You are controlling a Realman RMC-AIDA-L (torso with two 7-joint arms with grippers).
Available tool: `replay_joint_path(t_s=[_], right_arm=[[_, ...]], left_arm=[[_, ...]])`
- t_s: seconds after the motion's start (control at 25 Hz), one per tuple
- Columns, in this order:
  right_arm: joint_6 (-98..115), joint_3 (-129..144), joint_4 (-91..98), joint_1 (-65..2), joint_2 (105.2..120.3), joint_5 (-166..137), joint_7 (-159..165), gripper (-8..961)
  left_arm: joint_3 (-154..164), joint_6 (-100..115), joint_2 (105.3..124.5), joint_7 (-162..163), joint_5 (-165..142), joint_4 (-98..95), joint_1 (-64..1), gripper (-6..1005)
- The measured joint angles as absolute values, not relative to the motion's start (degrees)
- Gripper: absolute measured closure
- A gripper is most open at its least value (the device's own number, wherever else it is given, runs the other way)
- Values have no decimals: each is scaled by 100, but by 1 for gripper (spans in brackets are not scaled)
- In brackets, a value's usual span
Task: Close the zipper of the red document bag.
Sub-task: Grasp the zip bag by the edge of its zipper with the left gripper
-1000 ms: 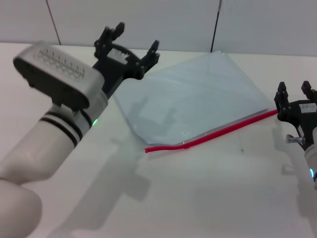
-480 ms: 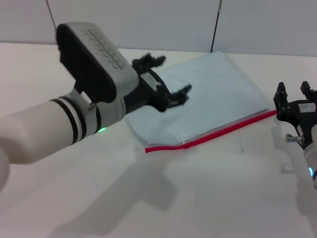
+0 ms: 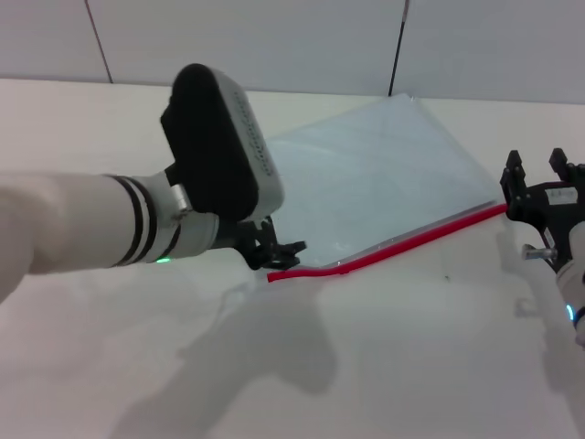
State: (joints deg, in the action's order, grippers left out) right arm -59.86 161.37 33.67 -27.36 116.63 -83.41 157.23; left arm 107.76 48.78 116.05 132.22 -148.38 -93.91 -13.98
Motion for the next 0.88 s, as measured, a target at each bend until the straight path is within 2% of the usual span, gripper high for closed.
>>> replay_joint_path(t_s=[0.36,0.88], right_arm=[[-5858,16160,3349,-2816,11663,-8235,15724,412],[-5756,16137,3340,-2890,11663,-8235,15723,411]], left_arm=[[10831,6472,11617,13633,-15489,-9367,-2140,146],[11033,6556,11635,13919,-15837,-8523,-2731,148]])
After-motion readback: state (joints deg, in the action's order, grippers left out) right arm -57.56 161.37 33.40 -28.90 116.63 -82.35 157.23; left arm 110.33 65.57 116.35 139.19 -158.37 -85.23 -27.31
